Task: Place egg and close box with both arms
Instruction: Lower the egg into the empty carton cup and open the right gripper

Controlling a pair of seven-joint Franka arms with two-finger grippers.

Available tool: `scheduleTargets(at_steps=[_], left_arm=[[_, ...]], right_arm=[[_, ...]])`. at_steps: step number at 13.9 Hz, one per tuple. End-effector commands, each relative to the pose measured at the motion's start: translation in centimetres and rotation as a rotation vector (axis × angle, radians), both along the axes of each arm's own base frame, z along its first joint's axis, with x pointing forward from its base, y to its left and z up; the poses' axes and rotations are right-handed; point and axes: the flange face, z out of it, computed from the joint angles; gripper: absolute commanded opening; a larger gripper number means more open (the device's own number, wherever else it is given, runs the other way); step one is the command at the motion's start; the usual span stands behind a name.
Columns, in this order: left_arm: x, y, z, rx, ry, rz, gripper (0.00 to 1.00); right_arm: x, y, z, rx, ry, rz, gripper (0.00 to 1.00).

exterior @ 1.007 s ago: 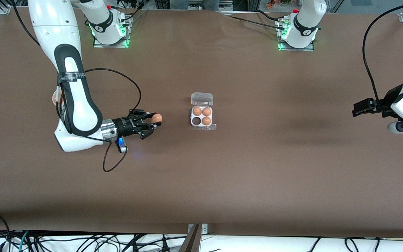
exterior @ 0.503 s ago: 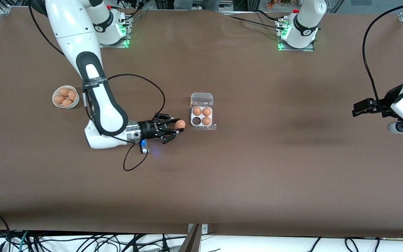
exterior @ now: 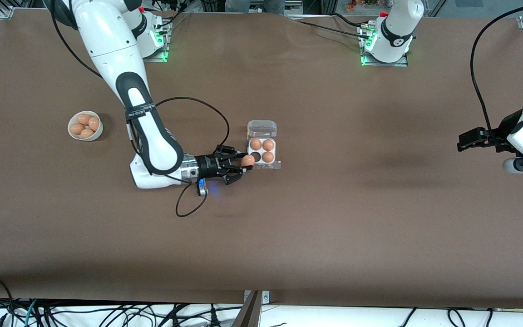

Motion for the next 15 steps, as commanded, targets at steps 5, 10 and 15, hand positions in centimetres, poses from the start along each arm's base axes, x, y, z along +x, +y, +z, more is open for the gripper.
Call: scheduleTargets(at_steps=[5, 10, 15], left_arm=[[0.1, -0.1, -0.1, -0.018, 0.007, -0.010, 1.00], [0.1, -0.1, 0.0, -0.017, 0.006, -0.010, 1.00], [0.1, -0.2, 0.0, -0.017, 0.006, -0.012, 1.00]], right_arm=[[-1.8, 3.0, -1.3, -0.003, 0.031, 0.030, 0.43], [-3.1, 2.9, -2.9, 0.016, 0.078, 0.067, 0.43], [-3.6, 2.9, -4.2, 0.013, 0.093, 0.075, 0.43]])
